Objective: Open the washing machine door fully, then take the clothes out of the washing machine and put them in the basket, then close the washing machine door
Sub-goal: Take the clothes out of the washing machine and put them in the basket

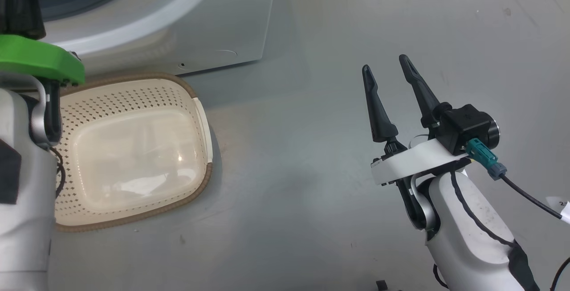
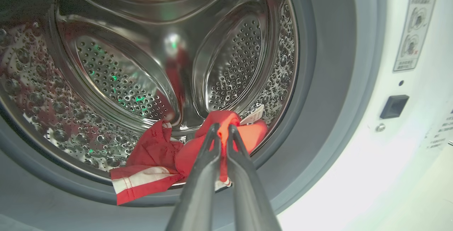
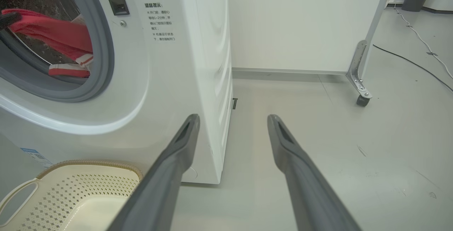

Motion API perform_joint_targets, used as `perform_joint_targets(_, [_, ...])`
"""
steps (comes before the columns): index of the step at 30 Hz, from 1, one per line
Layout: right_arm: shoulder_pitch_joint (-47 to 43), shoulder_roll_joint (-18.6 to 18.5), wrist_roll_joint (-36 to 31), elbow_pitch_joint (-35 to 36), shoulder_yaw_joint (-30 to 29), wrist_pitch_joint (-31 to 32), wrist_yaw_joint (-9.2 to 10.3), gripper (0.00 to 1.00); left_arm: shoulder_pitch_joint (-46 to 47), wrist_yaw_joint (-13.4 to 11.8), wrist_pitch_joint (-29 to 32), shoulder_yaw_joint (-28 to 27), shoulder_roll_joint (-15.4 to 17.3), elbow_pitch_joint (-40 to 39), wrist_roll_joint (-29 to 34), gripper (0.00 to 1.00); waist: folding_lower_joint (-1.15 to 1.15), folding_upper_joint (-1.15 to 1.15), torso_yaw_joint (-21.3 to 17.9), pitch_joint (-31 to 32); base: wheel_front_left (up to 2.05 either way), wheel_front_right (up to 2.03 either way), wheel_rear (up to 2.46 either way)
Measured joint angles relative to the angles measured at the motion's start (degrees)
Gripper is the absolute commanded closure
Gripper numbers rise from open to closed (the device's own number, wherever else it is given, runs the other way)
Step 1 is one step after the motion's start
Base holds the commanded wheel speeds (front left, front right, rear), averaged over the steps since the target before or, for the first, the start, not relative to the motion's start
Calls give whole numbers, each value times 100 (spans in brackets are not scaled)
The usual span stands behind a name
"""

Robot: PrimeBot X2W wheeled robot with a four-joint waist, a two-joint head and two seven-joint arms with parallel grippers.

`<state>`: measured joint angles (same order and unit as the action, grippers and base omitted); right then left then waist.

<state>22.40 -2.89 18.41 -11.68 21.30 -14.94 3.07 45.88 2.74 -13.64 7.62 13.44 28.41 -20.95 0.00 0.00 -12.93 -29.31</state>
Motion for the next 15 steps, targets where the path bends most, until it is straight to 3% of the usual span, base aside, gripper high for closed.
perform_joint_targets(15, [-460, 0, -85, -178, -156, 0, -64, 0, -764, -252, -65, 22, -162, -1274, 224, 100, 0, 0, 264, 822, 0, 0, 0])
